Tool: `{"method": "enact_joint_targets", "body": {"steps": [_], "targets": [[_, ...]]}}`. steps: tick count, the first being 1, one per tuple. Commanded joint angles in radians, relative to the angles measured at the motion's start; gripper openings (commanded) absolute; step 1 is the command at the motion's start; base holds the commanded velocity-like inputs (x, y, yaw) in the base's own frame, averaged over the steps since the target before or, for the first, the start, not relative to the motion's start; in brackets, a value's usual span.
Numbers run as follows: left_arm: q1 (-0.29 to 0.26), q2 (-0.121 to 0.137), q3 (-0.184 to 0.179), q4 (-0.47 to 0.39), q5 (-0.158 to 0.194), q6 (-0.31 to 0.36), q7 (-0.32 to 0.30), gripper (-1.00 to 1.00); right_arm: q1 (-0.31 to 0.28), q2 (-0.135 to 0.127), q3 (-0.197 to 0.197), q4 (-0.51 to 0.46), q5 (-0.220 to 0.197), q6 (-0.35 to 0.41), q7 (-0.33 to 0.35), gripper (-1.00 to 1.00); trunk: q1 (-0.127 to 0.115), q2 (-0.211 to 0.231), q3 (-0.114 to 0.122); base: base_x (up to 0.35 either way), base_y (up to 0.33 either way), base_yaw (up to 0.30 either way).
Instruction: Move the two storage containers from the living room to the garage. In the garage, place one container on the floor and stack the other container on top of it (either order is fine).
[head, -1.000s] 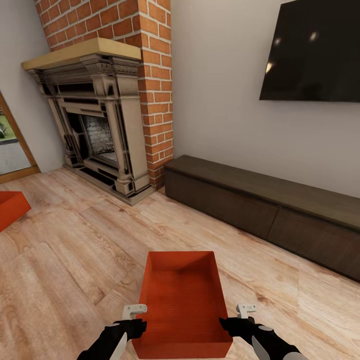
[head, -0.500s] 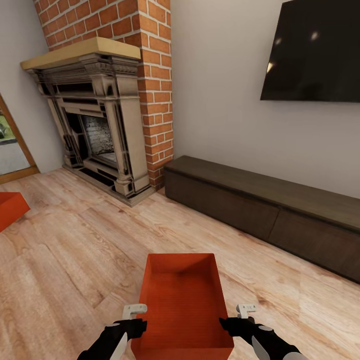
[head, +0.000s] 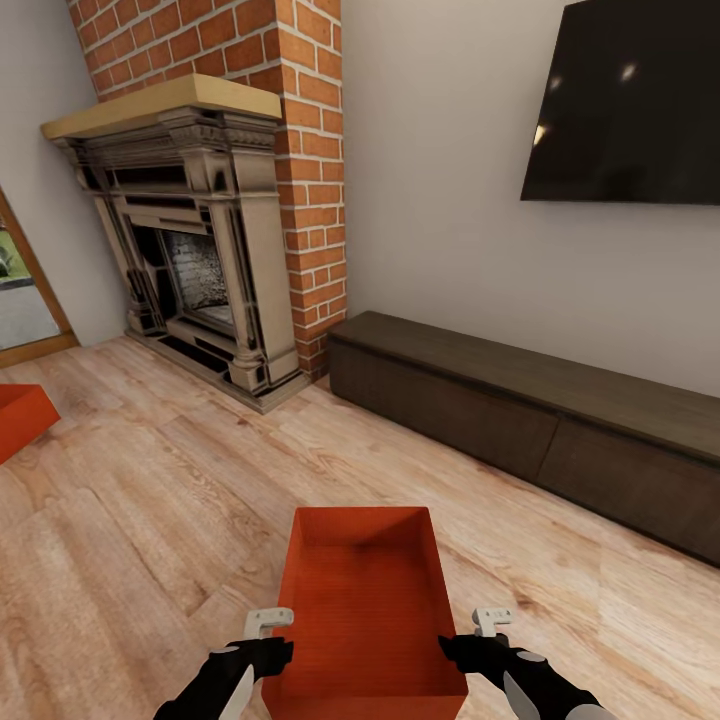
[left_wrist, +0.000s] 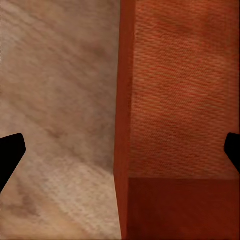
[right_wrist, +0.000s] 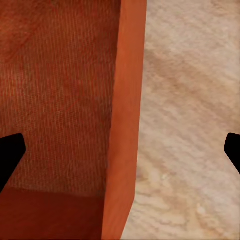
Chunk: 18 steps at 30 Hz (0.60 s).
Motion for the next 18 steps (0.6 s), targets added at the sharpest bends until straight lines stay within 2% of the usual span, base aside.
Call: {"method": "enact_joint_targets", "body": {"steps": [1,6,15,18], "targets": [[0.000,-0.001,0.005,-0.002,-0.001,0.006,0.000,1.00,0.000,0.000,-0.005,0.000,0.003,-0.001,0.005,1.00,0.000,0.000,-0.001,0.000,0.000,0.000],[0.000,-0.001,0.005,-0.002,0.000,0.009,0.000,1.00,0.000,0.000,-0.005,0.000,0.003,-0.001,0.001,1.00,0.000,0.000,-0.001,0.000,0.000,0.000],[0.000,-0.001,0.006,-0.002,0.001,0.012,0.000,1.00,0.000,0.000,-0.005,0.000,0.003,-0.001,-0.002,1.00,0.004,-0.002,-0.036,0.000,0.000,0.000],[0.000,-0.002,0.006,-0.002,0.001,0.012,0.001,1.00,0.000,0.000,-0.005,0.000,0.003,-0.001,-0.002,1.00,0.004,-0.002,-0.036,0.000,0.000,0.000]]}}
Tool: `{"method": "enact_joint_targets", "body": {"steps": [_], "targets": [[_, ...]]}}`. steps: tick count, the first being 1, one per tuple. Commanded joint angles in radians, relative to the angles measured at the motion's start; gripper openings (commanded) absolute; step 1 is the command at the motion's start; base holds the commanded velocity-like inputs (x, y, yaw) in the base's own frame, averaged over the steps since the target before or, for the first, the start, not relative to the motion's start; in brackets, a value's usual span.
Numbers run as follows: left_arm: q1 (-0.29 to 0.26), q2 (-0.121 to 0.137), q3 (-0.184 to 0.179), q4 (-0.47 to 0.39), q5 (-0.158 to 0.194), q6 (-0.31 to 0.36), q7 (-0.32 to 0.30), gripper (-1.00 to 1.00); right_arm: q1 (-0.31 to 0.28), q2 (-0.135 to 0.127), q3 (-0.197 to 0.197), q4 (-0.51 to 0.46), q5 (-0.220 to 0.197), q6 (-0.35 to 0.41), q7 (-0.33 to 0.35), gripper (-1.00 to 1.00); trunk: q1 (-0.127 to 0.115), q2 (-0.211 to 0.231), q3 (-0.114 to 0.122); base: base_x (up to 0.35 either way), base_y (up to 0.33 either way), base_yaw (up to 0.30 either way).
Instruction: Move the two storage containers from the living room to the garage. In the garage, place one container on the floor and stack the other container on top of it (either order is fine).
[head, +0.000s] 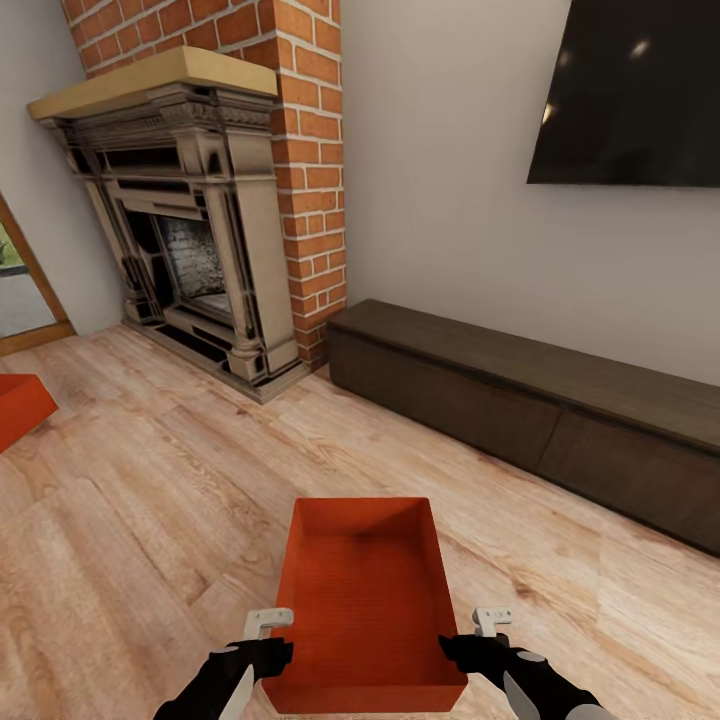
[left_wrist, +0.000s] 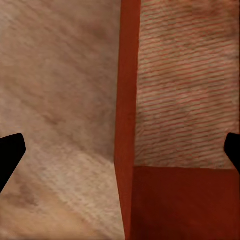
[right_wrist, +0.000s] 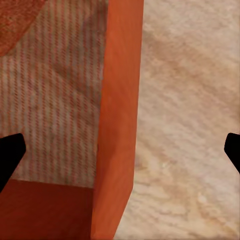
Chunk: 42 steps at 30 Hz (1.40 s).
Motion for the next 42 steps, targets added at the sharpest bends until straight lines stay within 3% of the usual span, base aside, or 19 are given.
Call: {"method": "enact_joint_targets", "body": {"steps": [1,42], "targets": [[0.000,-0.001,0.005,-0.002,-0.001,0.006,0.000,1.00,0.000,0.000,-0.005,0.000,0.003,-0.001,0.005,1.00,0.000,0.000,-0.001,0.000,0.000,0.000],[0.000,-0.003,0.007,-0.002,0.000,0.006,0.001,1.00,0.000,0.000,-0.005,0.000,0.005,-0.002,0.017,1.00,0.001,-0.001,-0.012,0.000,0.000,0.000]]}}
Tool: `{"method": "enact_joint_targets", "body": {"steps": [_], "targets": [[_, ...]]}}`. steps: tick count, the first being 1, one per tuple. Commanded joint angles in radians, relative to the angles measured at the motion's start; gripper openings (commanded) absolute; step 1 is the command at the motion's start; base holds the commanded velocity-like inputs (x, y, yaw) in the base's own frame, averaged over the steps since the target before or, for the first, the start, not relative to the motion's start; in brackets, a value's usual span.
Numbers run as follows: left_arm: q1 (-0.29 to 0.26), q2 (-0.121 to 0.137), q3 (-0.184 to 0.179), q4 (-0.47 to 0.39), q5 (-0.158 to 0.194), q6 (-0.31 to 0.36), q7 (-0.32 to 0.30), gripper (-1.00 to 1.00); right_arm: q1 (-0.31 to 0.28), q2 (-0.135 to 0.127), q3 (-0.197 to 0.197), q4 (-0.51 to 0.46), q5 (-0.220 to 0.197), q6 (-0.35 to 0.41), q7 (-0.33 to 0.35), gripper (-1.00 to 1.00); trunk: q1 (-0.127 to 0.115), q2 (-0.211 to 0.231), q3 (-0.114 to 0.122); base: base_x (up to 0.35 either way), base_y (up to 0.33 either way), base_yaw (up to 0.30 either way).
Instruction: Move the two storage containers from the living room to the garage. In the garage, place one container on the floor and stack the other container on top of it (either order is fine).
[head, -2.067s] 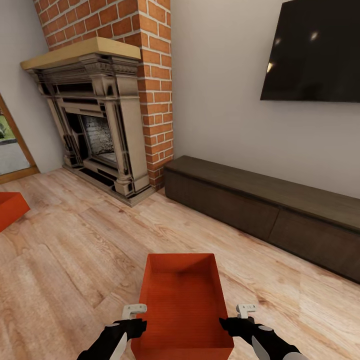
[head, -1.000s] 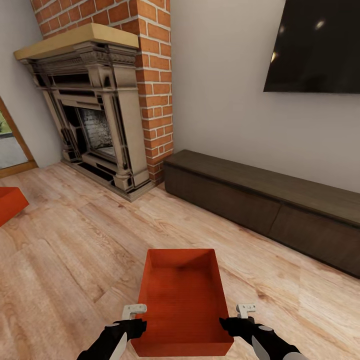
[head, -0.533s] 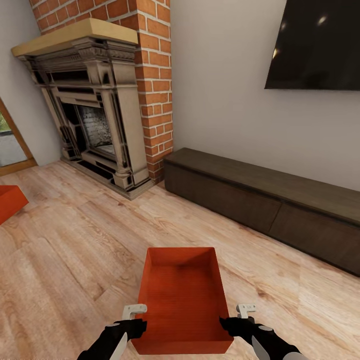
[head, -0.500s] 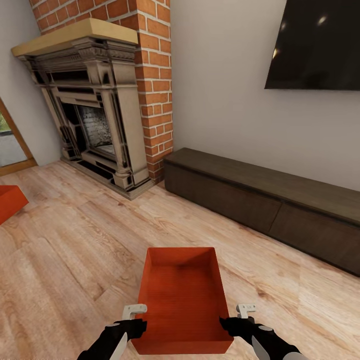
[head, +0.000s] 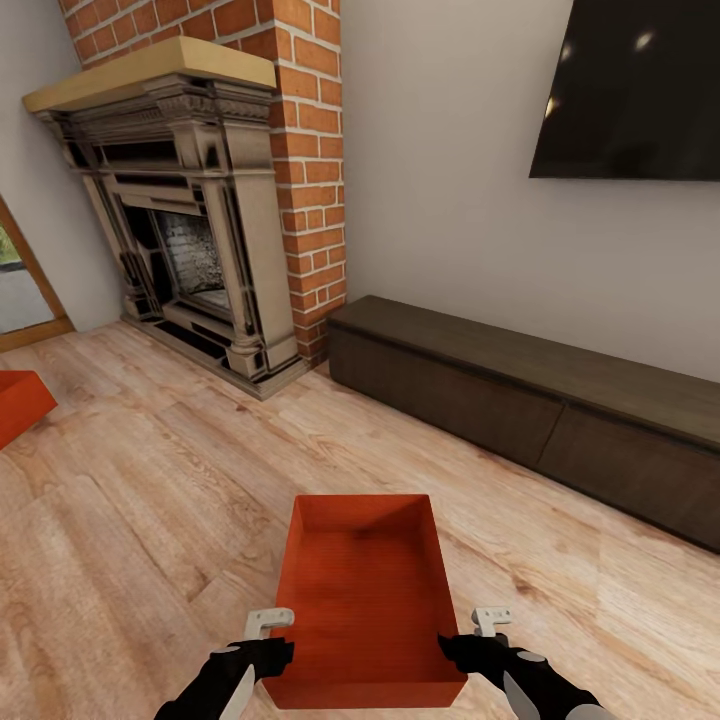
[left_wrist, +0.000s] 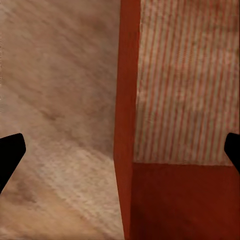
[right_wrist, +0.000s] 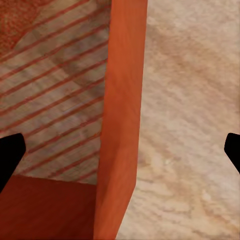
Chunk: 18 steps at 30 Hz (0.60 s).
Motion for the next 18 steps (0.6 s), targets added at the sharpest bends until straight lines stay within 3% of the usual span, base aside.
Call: {"method": "enact_joint_targets", "body": {"steps": [1,7,8,10,11,18], "targets": [[0.000,-0.001,0.006,-0.002,-0.001,0.006,0.000,1.00,0.000,0.000,-0.005,0.000,0.003,-0.001,0.005,1.00,0.000,0.000,-0.001,0.000,0.000,0.000],[0.000,0.000,0.005,-0.002,-0.001,0.005,-0.001,1.00,0.000,0.000,-0.005,0.000,0.004,-0.003,0.005,1.00,0.000,0.000,-0.001,0.000,0.000,0.000],[0.000,0.000,0.005,-0.002,-0.001,0.005,-0.001,-1.00,0.000,0.000,-0.005,0.000,0.004,-0.003,0.005,1.00,0.000,0.000,-0.001,0.000,0.000,0.000],[0.000,0.000,0.005,-0.002,-0.001,0.004,-0.001,-1.00,0.000,0.000,-0.005,0.000,0.004,-0.003,0.005,1.00,0.000,0.000,-0.001,0.000,0.000,0.000],[0.000,-0.001,0.004,-0.002,-0.001,0.005,-0.001,-1.00,0.000,0.000,-0.005,0.000,0.004,-0.004,0.005,-1.00,0.000,0.000,-0.001,0.000,0.000,0.000],[0.000,0.000,0.007,-0.002,0.001,0.004,-0.003,-1.00,0.000,0.000,-0.005,0.000,0.004,-0.002,0.004,-1.00,0.000,0.000,-0.001,0.000,0.000,0.000]]}}
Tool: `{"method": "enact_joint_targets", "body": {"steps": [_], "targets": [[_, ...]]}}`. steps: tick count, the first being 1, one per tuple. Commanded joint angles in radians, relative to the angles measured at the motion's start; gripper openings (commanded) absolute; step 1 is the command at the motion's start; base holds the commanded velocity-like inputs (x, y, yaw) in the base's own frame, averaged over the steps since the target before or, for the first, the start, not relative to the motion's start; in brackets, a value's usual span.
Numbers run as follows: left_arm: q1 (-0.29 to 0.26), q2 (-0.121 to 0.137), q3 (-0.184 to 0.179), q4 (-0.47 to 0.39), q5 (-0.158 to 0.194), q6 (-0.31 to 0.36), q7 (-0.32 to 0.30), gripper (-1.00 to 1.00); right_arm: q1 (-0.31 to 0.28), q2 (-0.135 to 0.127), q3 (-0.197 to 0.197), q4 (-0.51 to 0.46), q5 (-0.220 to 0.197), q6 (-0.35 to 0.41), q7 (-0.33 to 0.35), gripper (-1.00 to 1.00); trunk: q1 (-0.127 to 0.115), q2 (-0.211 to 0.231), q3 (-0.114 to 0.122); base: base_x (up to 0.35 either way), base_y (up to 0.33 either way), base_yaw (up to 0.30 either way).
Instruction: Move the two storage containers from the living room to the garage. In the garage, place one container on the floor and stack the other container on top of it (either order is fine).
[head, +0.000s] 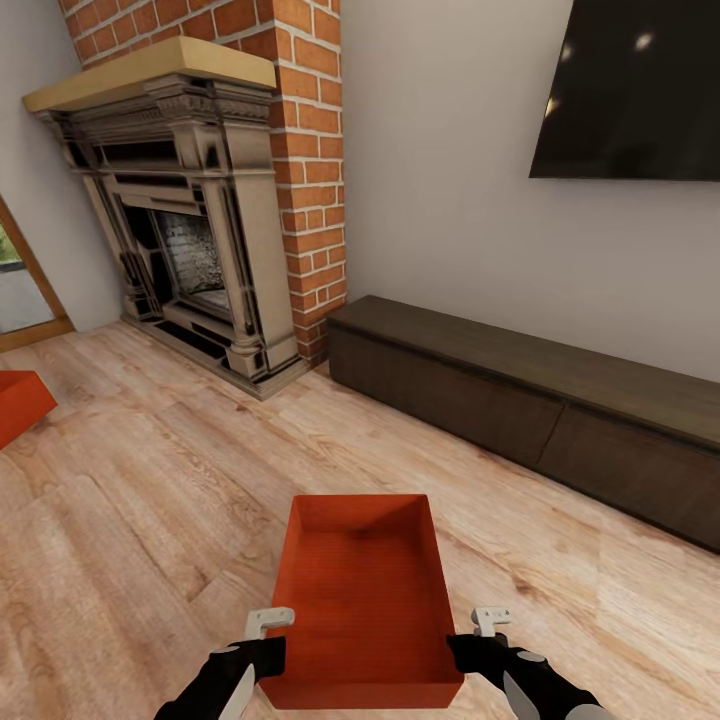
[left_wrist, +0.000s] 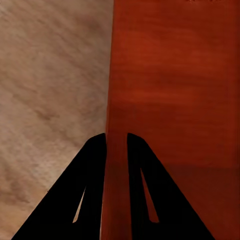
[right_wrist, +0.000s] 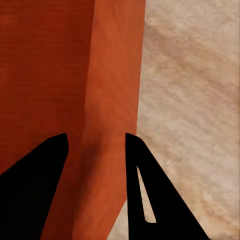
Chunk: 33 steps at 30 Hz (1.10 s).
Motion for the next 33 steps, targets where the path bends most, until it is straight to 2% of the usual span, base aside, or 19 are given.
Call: {"method": "enact_joint_targets", "body": {"steps": [1,33], "targets": [[0.000,0.000,0.009,-0.002,-0.019,0.007,0.005,-1.00,0.000,0.000,-0.008,0.001,0.007,0.000,0.002,-1.00,0.000,0.000,-0.001,0.000,0.000,0.000],[0.000,0.009,0.013,-0.002,-0.015,0.001,0.007,-1.00,0.000,0.000,-0.006,0.001,0.005,0.003,0.004,-1.00,0.000,0.000,-0.001,0.000,0.000,0.000]]}}
